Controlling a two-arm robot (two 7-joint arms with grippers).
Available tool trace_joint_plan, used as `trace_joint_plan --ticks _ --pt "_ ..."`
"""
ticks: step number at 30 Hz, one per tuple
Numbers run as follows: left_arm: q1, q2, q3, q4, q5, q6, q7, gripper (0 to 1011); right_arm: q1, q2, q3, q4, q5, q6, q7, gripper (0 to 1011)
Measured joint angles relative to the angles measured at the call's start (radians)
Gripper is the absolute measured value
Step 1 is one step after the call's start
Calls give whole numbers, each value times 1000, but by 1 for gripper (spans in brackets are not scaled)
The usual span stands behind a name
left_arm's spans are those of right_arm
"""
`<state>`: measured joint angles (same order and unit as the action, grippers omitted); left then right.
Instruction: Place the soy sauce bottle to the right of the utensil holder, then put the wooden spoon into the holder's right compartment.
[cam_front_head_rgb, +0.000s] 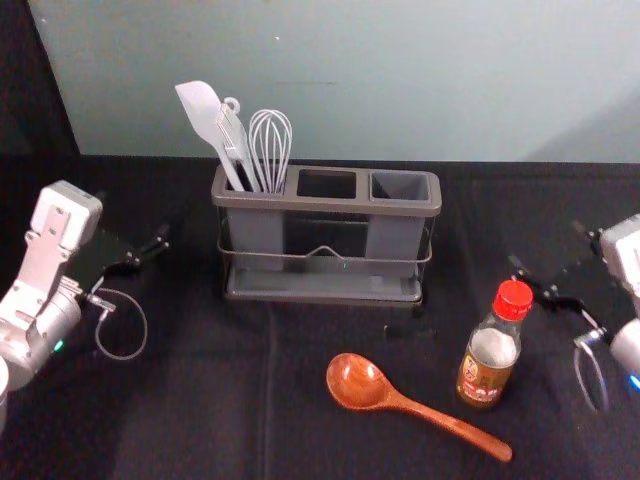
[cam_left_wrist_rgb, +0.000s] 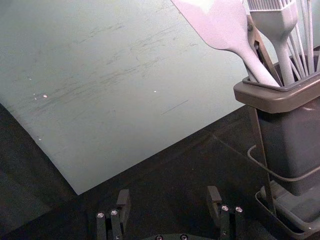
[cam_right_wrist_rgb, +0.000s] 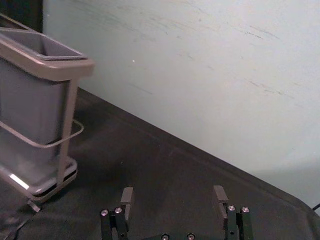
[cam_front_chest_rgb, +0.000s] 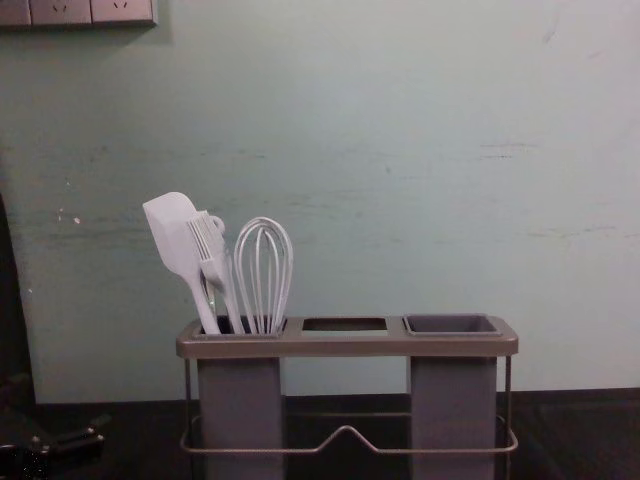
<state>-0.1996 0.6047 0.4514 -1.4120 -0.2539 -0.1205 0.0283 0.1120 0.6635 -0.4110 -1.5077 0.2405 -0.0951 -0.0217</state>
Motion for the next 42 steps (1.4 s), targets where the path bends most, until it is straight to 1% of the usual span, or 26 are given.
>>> trace_joint_plan --ticks 1,2,3,4,7,8,11,12,14,15,17,18,21,22,24,25,26,27,31,35,38,39,42 --pt "0 0 0 0 0 0 0 1005 -12 8 6 -13 1 0 1 1002" --pt "0 0 0 0 0 0 0 1005 -41 28 21 -41 6 1 5 1000" --pt "0 0 0 0 0 0 0 1005 -53 36 28 -53 9 1 8 1000" --pt "0 0 0 0 0 0 0 1005 -81 56 43 -79 17 0 13 1000" --pt "0 0 0 0 0 0 0 1005 -128 89 72 -122 38 -4 26 1000" --pt "0 0 0 0 0 0 0 1005 -161 109 95 -148 65 -7 40 1000" --pt "0 0 0 0 0 0 0 1005 -209 136 129 -187 104 -12 60 1000" --pt "0 0 0 0 0 0 0 1005 -243 153 153 -212 134 -17 74 1000" --pt "0 0 0 0 0 0 0 1005 -271 166 174 -233 156 -22 86 1000" --pt "0 0 0 0 0 0 0 1005 -303 181 197 -255 178 -27 97 1000" --pt "0 0 0 0 0 0 0 1005 -333 195 220 -277 198 -31 108 1000" --pt "0 0 0 0 0 0 0 1005 -363 209 242 -297 218 -34 121 1000" --pt "0 0 0 0 0 0 0 1005 -401 230 269 -324 240 -36 142 1000" --pt "0 0 0 0 0 0 0 1005 -427 246 286 -341 253 -37 159 1000" --pt "0 0 0 0 0 0 0 1005 -455 263 303 -360 263 -40 178 1000" --pt "0 0 0 0 0 0 0 1005 -479 278 318 -375 270 -42 194 1000" --pt "0 0 0 0 0 0 0 1005 -491 285 325 -382 274 -43 203 1000" --pt "0 0 0 0 0 0 0 1005 -517 299 340 -397 282 -47 220 1000" --pt "0 0 0 0 0 0 0 1005 -557 317 365 -419 296 -60 255 1000" --pt "0 0 0 0 0 0 0 1005 -588 323 383 -439 312 -80 298 1000" --pt "0 0 0 0 0 0 0 1005 -584 312 379 -439 330 -104 334 1000" --pt "0 0 0 0 0 0 0 1005 -573 302 370 -434 341 -115 355 1002" --pt "0 0 0 0 0 0 0 1005 -538 282 348 -414 353 -126 384 1000"
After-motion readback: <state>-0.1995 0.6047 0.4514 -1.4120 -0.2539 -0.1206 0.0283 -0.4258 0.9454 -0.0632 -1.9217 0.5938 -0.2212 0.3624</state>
